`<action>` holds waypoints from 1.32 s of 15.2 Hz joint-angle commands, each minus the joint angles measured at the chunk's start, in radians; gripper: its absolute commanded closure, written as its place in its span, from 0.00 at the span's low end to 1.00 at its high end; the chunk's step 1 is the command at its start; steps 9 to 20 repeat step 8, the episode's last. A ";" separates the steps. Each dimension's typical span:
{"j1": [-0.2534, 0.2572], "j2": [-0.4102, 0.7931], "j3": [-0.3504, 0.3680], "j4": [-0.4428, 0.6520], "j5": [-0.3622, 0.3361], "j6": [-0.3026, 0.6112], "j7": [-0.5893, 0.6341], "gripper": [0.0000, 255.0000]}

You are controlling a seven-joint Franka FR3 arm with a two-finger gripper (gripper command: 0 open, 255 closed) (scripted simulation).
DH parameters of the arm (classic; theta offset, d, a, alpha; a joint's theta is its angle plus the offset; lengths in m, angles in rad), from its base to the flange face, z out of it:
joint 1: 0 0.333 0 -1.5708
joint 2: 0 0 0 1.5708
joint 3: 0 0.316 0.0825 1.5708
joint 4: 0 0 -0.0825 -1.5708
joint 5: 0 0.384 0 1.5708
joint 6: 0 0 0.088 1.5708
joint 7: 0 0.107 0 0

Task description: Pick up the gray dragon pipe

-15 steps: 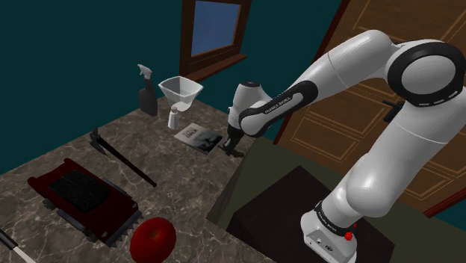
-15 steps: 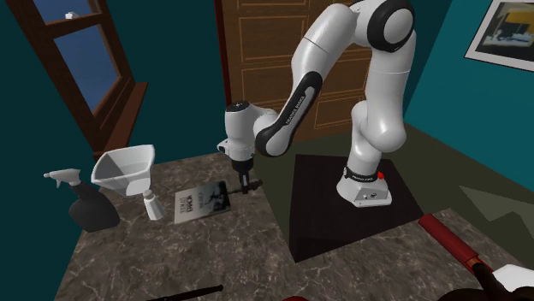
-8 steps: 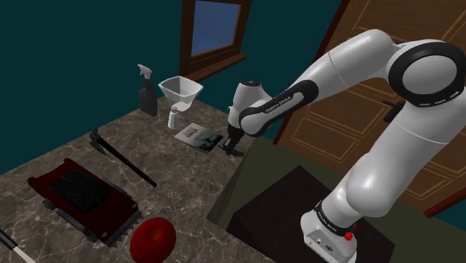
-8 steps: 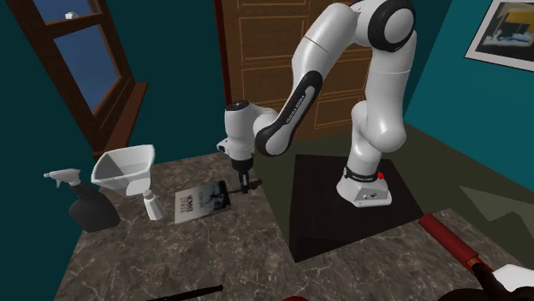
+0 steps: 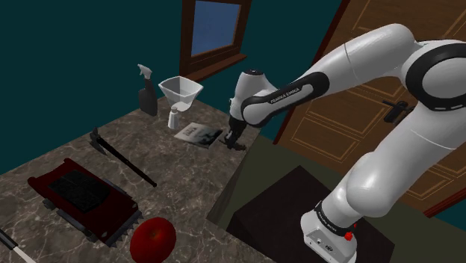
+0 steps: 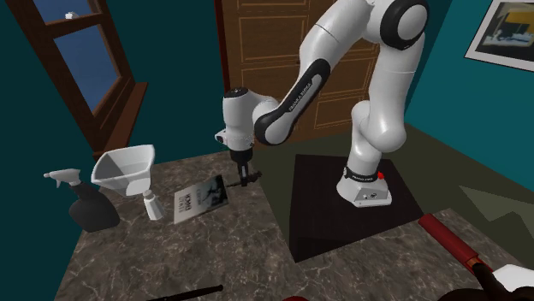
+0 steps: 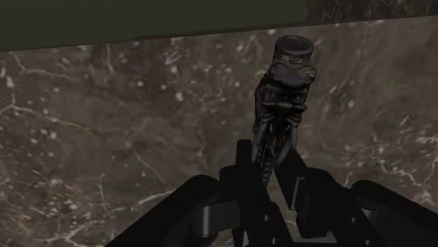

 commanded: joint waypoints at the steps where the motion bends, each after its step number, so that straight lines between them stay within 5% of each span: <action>1: -0.002 -0.022 -0.002 0.006 0.004 -0.028 -0.008 1.00; 6: -0.001 -0.072 -0.003 0.028 0.013 -0.100 -0.014 1.00; 20: -0.001 -0.074 -0.003 0.029 0.014 -0.102 -0.015 1.00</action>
